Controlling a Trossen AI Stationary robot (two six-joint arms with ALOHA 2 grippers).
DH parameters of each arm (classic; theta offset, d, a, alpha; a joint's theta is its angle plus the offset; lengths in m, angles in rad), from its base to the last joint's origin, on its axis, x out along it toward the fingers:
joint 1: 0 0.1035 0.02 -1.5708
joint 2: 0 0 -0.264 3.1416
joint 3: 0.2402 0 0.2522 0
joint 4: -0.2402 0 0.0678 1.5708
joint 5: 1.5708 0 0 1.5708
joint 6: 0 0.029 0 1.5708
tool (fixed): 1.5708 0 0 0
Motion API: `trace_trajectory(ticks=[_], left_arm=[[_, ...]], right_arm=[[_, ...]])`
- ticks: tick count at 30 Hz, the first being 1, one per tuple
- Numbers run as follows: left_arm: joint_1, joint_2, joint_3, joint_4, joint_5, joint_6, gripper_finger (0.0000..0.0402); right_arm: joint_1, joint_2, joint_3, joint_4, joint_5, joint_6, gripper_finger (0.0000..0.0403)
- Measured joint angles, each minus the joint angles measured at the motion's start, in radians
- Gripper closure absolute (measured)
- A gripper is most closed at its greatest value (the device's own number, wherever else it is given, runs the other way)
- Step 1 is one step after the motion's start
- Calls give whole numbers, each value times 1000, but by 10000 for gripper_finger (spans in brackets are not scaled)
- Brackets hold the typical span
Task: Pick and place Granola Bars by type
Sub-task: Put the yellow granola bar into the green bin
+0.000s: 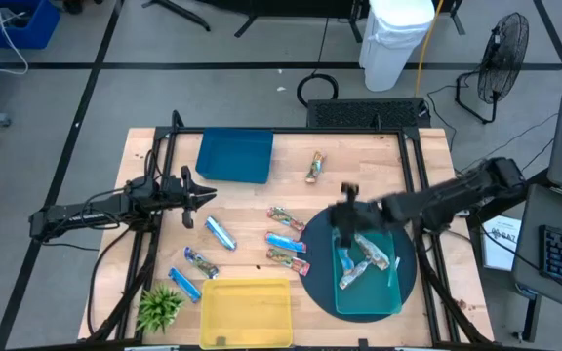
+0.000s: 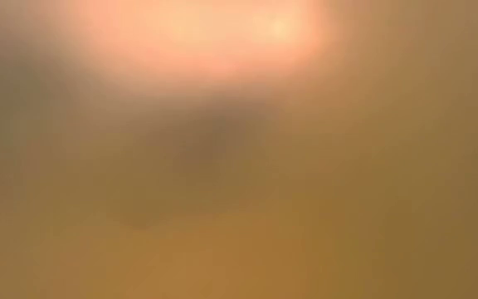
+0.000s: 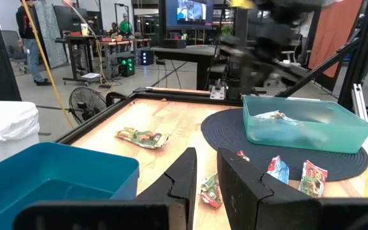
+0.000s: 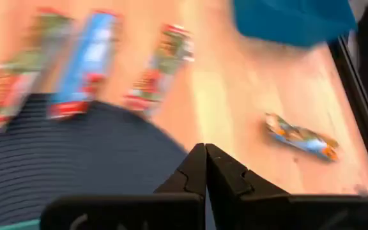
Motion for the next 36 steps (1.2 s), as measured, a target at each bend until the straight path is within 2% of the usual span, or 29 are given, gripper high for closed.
trace_trajectory(ticks=[7, 11, 15, 20, 22, 25, 26, 29, 36], left_arm=[[0, 0, 0, 0, 0, 0, 332], [0, 0, 0, 0, 0, 0, 332], [0, 0, 0, 0, 0, 0, 332], [0, 0, 0, 0, 0, 0, 332], [0, 0, 0, 0, 1, 0, 332], [0, 0, 0, 0, 0, 0, 332], [0, 0, 0, 0, 1, 0, 332], [0, 0, 0, 0, 0, 0, 332], [0, 0, 0, 0, 1, 0, 332]], right_arm=[[-422, -11, 0, 120, -328, -163, 403], [-553, 20, 0, 180, -353, -264, 400], [-561, 58, 0, 215, -358, -333, 363], [-501, 126, 0, 308, -339, -343, 260], [-472, 170, 0, 358, -283, -334, 218], [-447, 238, 0, 379, -133, -326, 174], [-443, 262, 1, 386, -101, -318, 166], [-446, 321, 0, 388, -93, -266, 158], [-473, 418, 0, 398, -94, -241, 171]])
